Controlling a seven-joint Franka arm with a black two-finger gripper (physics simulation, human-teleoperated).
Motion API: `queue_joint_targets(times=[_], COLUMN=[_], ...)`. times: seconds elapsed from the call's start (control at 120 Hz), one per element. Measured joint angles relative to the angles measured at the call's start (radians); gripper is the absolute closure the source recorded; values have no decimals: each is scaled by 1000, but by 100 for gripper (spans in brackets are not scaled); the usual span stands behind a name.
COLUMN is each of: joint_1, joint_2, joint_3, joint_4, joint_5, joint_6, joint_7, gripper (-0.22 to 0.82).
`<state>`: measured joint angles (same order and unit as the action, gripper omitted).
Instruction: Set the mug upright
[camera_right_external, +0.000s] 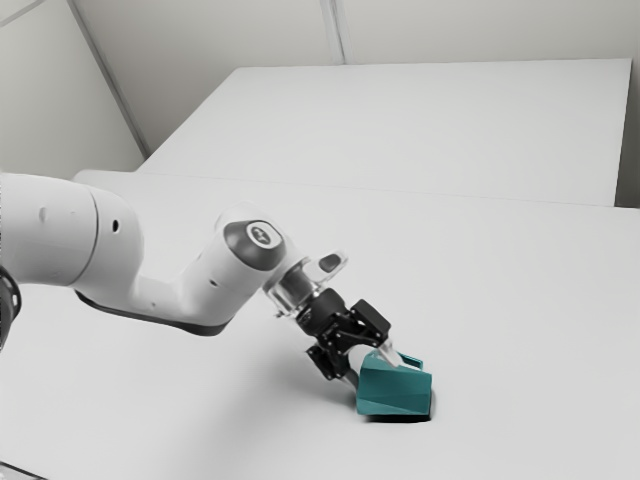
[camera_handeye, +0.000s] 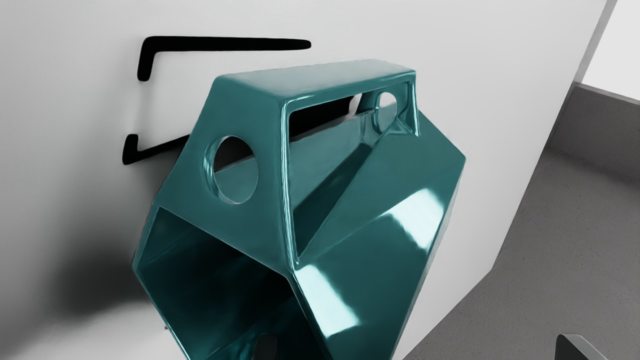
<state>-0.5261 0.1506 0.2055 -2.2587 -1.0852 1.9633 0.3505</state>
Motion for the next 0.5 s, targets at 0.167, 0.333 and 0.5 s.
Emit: queue_joint_targets(times=[0.167, 0.333, 0.5], joint_1=[-10, -12, -18], joint_2=[14, 7, 2], joint_3=[0, 0, 0], joint_4=[20, 26, 27], joint_5=[-1, 5, 10], joint_6=[9, 14, 16], joint_7=[0, 1, 1], gripper=[25, 58, 70])
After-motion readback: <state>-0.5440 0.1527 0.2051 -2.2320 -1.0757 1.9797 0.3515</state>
